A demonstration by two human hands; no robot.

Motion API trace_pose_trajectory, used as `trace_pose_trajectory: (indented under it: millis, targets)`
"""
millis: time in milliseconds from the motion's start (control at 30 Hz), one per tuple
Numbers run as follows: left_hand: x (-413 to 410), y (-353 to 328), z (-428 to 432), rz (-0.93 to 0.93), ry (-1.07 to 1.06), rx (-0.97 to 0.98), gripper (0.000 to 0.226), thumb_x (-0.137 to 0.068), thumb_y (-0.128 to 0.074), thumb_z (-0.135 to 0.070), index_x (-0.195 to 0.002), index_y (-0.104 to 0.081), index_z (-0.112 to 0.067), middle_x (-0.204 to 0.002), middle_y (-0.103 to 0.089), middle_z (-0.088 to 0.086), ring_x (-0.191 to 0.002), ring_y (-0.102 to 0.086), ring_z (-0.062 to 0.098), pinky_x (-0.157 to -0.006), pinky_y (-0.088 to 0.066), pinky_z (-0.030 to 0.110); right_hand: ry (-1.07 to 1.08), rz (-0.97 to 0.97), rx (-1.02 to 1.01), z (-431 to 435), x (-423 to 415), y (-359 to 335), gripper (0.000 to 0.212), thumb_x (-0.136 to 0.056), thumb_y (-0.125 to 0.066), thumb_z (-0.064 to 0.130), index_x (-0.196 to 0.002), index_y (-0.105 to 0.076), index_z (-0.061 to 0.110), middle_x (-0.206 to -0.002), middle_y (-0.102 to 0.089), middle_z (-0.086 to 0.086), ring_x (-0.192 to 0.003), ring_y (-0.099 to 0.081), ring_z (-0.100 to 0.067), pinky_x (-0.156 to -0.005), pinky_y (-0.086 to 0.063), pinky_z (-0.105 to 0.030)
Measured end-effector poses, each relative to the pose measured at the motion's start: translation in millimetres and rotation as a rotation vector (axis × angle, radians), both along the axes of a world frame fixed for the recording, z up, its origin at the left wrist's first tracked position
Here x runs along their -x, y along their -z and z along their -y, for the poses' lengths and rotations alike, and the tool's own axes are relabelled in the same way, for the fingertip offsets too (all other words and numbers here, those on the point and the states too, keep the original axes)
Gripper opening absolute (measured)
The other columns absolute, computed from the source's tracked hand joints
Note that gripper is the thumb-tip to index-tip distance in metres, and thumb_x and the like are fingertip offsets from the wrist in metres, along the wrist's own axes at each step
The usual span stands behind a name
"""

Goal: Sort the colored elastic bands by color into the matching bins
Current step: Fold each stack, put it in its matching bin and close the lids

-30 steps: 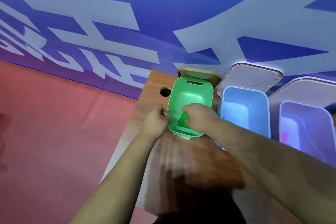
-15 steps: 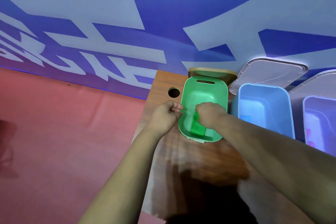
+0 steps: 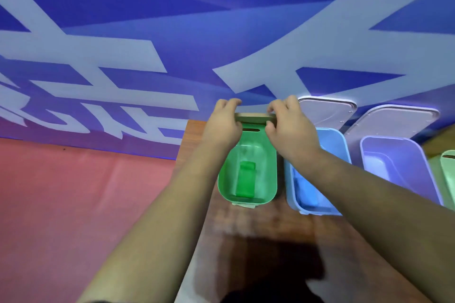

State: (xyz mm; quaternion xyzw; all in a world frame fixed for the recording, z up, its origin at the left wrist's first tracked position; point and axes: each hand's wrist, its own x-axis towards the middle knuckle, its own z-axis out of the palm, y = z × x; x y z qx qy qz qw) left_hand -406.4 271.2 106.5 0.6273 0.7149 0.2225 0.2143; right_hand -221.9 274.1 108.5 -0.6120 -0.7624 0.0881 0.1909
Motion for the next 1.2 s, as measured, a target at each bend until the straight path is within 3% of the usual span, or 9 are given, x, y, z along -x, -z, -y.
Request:
trace_pose_trajectory:
  millis: [100,167,233,300,367,533,600,800,1200]
  targets:
    - [-3,9,-15,-0.043,0.054,0.07,0.037,-0.093,-0.052,-0.006,-0.125,-0.07,-0.015,-0.12,-0.064,0.013,-0.114,-0.06,0.035,-0.098,-0.046,0.037,0.036,0.118,0.259,-20,-10,-3,0.046,-0.096,-0.062,0.025,-0.141,-0.055,0.027,-0.132,-0.048,-0.01,-0.099,-0.063,-0.034,-0.085,-0.055,-0.042]
    - [-5,6,-15,-0.042,0.054,0.047,0.029,-0.098,-0.054,-0.01,-0.119,-0.073,-0.015,-0.114,-0.067,0.014,-0.109,-0.062,0.036,-0.096,-0.048,0.037,-0.033,0.095,0.325,-26,-16,-2,0.033,-0.1,-0.057,0.021,-0.131,-0.067,0.02,-0.121,-0.06,-0.016,-0.106,-0.064,-0.038,-0.091,-0.052,-0.041]
    - [-6,-1,-9,-0.008,0.045,-0.005,0.026,-0.1,-0.058,-0.013,-0.119,-0.075,-0.016,-0.112,-0.069,0.013,-0.107,-0.064,0.033,-0.093,-0.047,0.034,-0.05,0.089,0.269,-25,-20,-5,0.024,-0.1,-0.053,0.016,-0.112,-0.074,0.016,-0.103,-0.064,-0.015,-0.101,-0.063,-0.039,-0.084,-0.053,-0.04]
    - [-6,-7,2,0.018,0.04,-0.055,0.026,-0.101,-0.061,-0.016,-0.122,-0.076,-0.018,-0.114,-0.07,0.009,-0.108,-0.065,0.028,-0.089,-0.041,0.024,-0.033,0.054,0.182,-16,-23,-12,0.024,-0.099,-0.051,0.014,-0.109,-0.073,0.017,-0.1,-0.064,-0.013,-0.096,-0.063,-0.038,-0.08,-0.053,-0.04]
    - [-3,-12,19,0.034,0.03,-0.129,0.026,-0.1,-0.065,-0.017,-0.122,-0.077,-0.021,-0.116,-0.071,0.005,-0.108,-0.065,0.022,-0.083,-0.035,0.014,-0.055,0.007,0.123,-1,-25,-16,0.025,-0.1,-0.052,0.014,-0.113,-0.073,0.02,-0.103,-0.065,-0.01,-0.095,-0.063,-0.035,-0.081,-0.054,-0.04]
    - [7,-9,78,0.18,0.045,-0.212,0.028,-0.088,-0.079,-0.005,-0.113,-0.081,-0.017,-0.116,-0.071,-0.003,-0.103,-0.054,-0.003,-0.098,-0.039,0.005,-0.124,-0.185,0.093,63,-34,-1,0.035,-0.098,-0.059,0.018,-0.129,-0.07,0.029,-0.125,-0.066,0.002,-0.111,-0.064,-0.021,-0.094,-0.052,-0.033]
    - [10,4,104,0.234,0.041,-0.169,0.034,-0.084,-0.081,-0.001,-0.112,-0.082,-0.019,-0.121,-0.067,-0.004,-0.111,-0.057,0.0,-0.104,-0.04,0.009,-0.165,-0.226,0.076,89,-36,13,0.035,-0.096,-0.064,0.016,-0.128,-0.069,0.027,-0.131,-0.061,0.003,-0.114,-0.065,-0.022,-0.096,-0.055,-0.036]
    - [5,41,164,0.166,-0.011,-0.079,0.046,-0.075,-0.078,0.013,-0.111,-0.079,-0.016,-0.132,-0.065,0.0,-0.12,-0.061,0.007,-0.102,-0.033,-0.001,-0.285,-0.102,0.172,133,-40,48,0.032,-0.087,-0.07,0.013,-0.118,-0.064,0.019,-0.131,-0.051,-0.002,-0.111,-0.061,-0.029,-0.096,-0.054,-0.039]
    - [-16,72,195,0.124,-0.065,0.019,0.051,-0.077,-0.063,0.014,-0.125,-0.068,-0.005,-0.149,-0.054,0.009,-0.135,-0.055,0.021,-0.099,-0.023,-0.007,-0.314,0.114,0.264,156,-37,81,0.035,-0.085,-0.069,0.007,-0.116,-0.056,0.013,-0.131,-0.046,-0.008,-0.122,-0.052,-0.034,-0.106,-0.05,-0.044]
